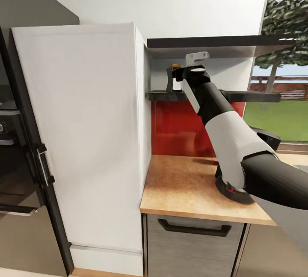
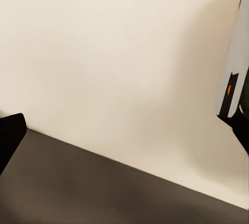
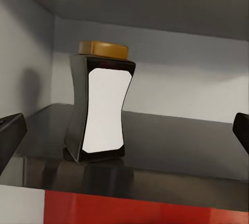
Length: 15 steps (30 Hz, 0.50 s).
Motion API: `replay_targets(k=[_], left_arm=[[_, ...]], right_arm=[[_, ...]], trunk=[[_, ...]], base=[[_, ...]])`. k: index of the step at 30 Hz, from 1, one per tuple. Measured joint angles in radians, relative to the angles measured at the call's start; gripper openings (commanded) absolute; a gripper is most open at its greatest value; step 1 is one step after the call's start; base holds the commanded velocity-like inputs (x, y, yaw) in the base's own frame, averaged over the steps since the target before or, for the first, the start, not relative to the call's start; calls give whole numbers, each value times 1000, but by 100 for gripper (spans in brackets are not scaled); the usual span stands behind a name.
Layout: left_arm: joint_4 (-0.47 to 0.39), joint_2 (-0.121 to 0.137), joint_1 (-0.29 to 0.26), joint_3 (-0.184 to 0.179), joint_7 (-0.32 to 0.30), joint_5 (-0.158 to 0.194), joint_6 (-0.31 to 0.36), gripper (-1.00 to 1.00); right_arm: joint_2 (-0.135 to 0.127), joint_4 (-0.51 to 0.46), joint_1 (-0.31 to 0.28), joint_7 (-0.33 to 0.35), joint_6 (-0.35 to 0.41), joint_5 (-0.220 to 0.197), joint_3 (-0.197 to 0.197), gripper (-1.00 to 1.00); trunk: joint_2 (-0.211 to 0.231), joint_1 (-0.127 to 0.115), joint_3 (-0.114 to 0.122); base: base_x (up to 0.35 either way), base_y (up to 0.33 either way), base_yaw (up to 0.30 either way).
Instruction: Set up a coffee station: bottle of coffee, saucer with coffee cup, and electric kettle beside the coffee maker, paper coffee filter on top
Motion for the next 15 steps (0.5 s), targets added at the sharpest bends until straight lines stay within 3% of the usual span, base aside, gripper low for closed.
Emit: replay_targets(k=[6, 15], left_arm=[[-1, 1, 0, 2, 0, 1, -1, 100], [-2, 0, 1, 3, -1, 1, -2, 100]], right_arm=[[0, -20, -1, 1, 2, 0, 2, 100], [0, -64, -1, 0, 4, 1, 4, 100]], trunk=[[0, 0, 0], [0, 0, 0]], base=[[269, 0, 0], [34, 0, 0]])
